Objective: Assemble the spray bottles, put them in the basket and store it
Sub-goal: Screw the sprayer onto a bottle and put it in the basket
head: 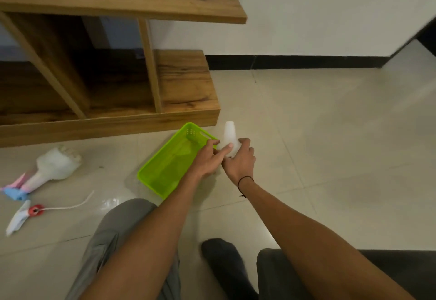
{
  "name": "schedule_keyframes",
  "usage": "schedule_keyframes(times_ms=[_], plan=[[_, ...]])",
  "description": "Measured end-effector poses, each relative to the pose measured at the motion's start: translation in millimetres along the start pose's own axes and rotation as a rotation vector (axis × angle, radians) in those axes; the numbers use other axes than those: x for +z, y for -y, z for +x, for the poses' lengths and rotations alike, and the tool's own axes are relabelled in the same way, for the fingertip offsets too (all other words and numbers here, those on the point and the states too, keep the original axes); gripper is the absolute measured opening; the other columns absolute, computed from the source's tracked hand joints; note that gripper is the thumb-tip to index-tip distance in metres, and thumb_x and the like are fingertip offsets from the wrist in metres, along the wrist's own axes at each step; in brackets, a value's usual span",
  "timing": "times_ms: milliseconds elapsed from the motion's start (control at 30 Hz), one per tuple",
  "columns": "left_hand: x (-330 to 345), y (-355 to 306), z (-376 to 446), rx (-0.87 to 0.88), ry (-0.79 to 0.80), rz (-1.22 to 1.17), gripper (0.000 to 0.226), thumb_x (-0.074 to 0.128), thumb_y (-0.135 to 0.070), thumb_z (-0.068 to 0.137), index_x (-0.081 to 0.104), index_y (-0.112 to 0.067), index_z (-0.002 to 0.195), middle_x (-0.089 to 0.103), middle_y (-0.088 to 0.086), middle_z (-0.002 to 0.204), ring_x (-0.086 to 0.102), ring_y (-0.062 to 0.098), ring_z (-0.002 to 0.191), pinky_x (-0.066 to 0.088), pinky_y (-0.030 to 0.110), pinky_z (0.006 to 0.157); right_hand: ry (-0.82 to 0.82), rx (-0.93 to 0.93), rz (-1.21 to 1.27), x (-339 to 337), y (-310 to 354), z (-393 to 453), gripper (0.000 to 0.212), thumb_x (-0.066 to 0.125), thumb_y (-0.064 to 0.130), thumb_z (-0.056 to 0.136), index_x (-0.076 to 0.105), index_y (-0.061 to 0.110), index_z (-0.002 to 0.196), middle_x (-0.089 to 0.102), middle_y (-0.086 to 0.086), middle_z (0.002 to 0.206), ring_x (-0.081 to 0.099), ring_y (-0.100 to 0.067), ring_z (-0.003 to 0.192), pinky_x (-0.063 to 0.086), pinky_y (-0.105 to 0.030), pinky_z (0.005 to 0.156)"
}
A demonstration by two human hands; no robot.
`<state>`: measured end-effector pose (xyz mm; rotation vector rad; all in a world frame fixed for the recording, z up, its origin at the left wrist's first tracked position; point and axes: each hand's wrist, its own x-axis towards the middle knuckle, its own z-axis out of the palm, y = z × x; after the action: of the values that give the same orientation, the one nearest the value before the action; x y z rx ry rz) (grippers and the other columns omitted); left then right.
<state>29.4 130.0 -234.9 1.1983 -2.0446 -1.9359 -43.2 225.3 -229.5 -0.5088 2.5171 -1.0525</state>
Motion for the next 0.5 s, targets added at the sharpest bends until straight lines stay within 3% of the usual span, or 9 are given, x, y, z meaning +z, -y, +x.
schedule_keyframes(times_ms=[100,233,300,433,500], plan=[[-31.6,6.3,-12.9,-0.094,0.023,-0.134,0.081,0.073,-0.067,0.083,0.042,-0.029,0.147,0.066,-0.002,0.122,0.07,0.02,0.112,0.067,0.042,0.067,0.067,-0.079,0.03,26.6,19.5,-15.4,0.063,0.073,0.039,0.081,0.038,0.025,0.131,0.047,-0.004,0.115,0.052,-0.037,0.108,0.049,-0.046,0.086],[-72.7,16.9,-28.1,-0.109,-0.092,-0.24,0.073,0.083,-0.054,0.083,0.046,-0.026,0.14,0.068,-0.005,0.116,0.073,0.012,0.098,0.061,0.028,0.051,0.152,-0.146,0.107,58.1,51.0,-35.1,0.083,0.063,0.06,0.066,0.041,0.022,0.136,0.054,-0.006,0.127,0.056,-0.03,0.116,0.057,-0.049,0.088],[-92.8,23.3,-37.0,-0.104,-0.138,-0.271,0.072,0.085,-0.05,0.083,0.046,-0.027,0.139,0.068,-0.006,0.118,0.073,0.011,0.098,0.06,0.026,0.051,0.181,-0.193,0.097,72.2,61.8,-43.1,0.086,0.059,0.062,0.064,0.041,0.022,0.139,0.054,0.0,0.128,0.055,-0.025,0.119,0.058,-0.048,0.087],[-131.9,39.0,-57.9,-0.127,-0.23,-0.248,0.071,0.085,-0.052,0.08,0.048,-0.028,0.135,0.066,-0.004,0.124,0.073,0.015,0.103,0.068,0.037,0.064,0.342,-0.361,0.022,95.5,74.0,-51.8,0.075,0.069,0.043,0.075,0.04,0.022,0.141,0.056,-0.002,0.134,0.057,-0.024,0.122,0.058,-0.05,0.092],[-152.3,48.9,-68.6,-0.147,-0.296,-0.244,0.071,0.085,-0.053,0.079,0.048,-0.03,0.135,0.065,-0.004,0.122,0.073,0.017,0.103,0.069,0.041,0.07,0.448,-0.461,-0.025,107.1,81.1,-55.1,0.078,0.072,0.047,0.078,0.039,0.025,0.144,0.054,0.0,0.139,0.056,-0.022,0.126,0.057,-0.047,0.094]])
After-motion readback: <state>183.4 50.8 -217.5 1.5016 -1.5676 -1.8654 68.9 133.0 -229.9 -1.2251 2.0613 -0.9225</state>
